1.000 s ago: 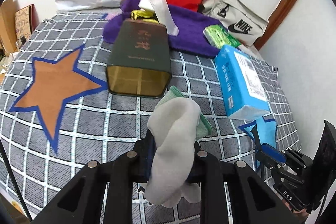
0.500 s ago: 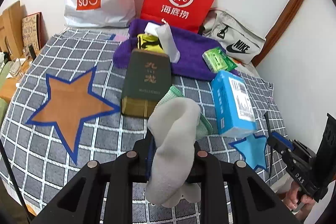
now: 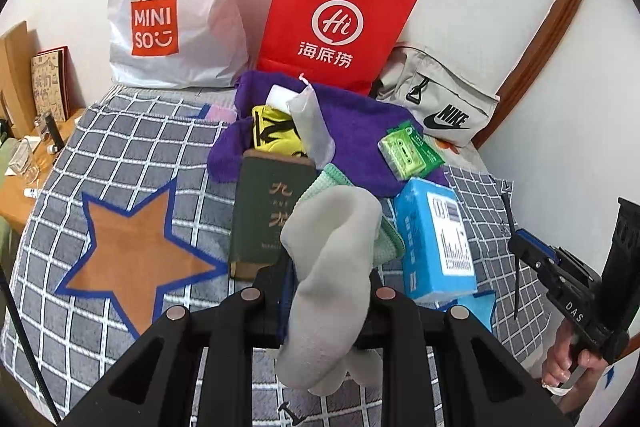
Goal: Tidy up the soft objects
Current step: 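Carry the glove and strap with both tools over the purple towel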
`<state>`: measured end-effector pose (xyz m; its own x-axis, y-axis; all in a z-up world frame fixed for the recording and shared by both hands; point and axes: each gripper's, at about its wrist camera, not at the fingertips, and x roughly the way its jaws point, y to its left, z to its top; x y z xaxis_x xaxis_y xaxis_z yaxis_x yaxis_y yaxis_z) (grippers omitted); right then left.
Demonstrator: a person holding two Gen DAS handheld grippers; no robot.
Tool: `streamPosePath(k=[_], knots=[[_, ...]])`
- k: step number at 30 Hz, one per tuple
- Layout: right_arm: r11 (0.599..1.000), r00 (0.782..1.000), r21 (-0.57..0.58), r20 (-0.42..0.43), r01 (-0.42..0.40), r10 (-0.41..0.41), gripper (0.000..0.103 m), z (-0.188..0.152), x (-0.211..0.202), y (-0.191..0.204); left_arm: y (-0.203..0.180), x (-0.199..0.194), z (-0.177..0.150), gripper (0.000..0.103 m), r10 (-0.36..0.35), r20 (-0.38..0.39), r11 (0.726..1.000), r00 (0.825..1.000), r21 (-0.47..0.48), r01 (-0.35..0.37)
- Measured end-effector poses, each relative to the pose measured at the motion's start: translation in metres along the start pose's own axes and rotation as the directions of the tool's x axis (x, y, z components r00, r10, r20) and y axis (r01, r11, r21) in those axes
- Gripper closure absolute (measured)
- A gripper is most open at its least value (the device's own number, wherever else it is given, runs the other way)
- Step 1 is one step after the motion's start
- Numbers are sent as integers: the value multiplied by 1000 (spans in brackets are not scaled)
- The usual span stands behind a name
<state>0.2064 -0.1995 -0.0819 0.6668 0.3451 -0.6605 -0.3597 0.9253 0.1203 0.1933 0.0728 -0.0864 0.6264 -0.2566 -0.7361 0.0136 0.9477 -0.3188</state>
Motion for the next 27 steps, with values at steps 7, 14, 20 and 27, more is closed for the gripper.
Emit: streamPosePath(k=[7,14,20,27], knots=[[1000,1000,-2,28,1,-1,83,34,9,-5,-2,13,23,82,-21,-16,1000,1000,-7,21],[1000,999,-2,41,7,-7,83,68,32,-17,0,37,48,82,-35,-37,999,999,-16,34],[1000,999,-10,37,8,-8,83,90,57,-27,3,63,70,82,-49,-57,998,997,-32,47],[1000,1000,-15,19,25,-24,83,106,89,-43,1,92,98,82,-55,-74,998,996,-29,53]])
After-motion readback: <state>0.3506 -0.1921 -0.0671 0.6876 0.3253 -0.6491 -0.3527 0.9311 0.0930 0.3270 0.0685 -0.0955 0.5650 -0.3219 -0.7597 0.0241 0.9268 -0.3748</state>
